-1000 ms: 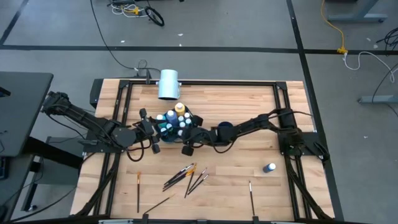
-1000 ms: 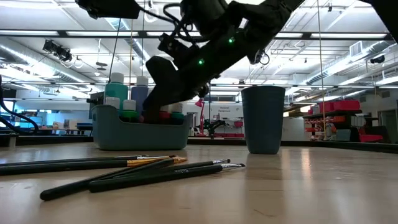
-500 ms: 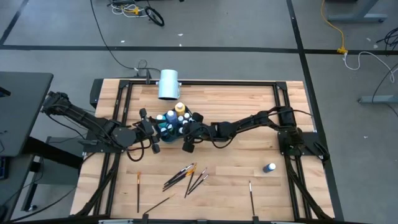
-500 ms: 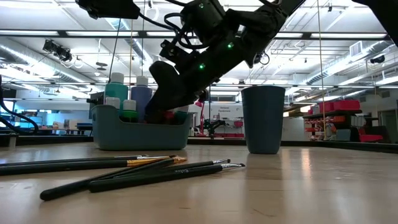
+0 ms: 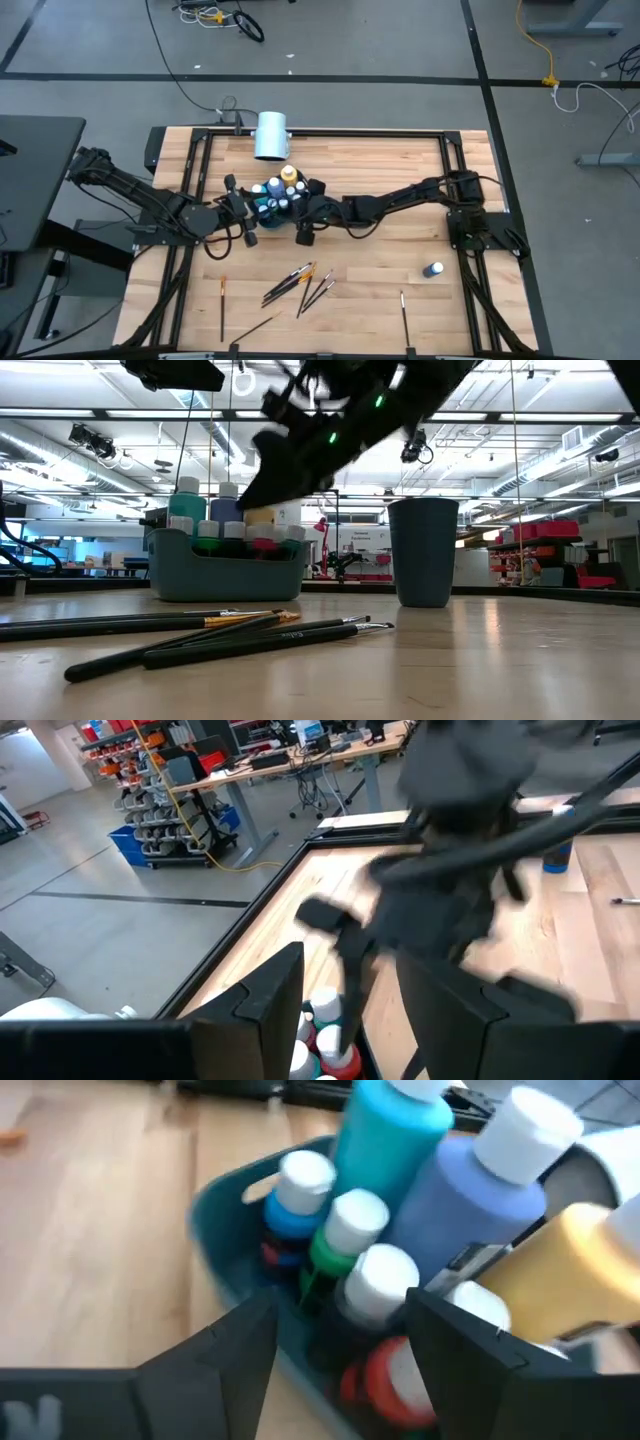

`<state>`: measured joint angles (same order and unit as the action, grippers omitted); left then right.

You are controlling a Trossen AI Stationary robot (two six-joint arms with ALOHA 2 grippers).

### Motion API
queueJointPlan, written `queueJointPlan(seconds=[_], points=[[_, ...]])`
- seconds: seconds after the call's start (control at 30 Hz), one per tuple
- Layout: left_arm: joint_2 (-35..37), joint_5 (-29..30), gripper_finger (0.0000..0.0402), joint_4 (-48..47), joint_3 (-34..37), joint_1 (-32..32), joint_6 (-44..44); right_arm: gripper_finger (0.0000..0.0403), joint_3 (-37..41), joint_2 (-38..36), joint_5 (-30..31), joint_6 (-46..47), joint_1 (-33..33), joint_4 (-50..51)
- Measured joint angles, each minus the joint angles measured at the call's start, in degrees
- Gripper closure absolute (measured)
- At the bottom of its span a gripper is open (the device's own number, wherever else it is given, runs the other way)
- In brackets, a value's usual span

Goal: Pick & Place Paint Supplies
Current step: Put the purple paint bottle into the blue bin

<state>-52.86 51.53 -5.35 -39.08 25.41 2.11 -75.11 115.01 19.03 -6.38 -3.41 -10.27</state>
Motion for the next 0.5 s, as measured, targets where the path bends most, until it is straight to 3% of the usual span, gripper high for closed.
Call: queueJointPlan(seconds=[0.33, 0.5], points=[[0.0, 0.0, 0.0231, -0.3, 0.0, 0.0, 0.4, 0.0202, 0.3, -17.2, -0.6, 2.9, -6.3, 23.1], [0.0, 0.0, 0.0231, -0.4, 0.0, 0.0, 0.5, 0.0203, 8.0, -25.9, -2.4, 2.0, -10.6, 27.0]])
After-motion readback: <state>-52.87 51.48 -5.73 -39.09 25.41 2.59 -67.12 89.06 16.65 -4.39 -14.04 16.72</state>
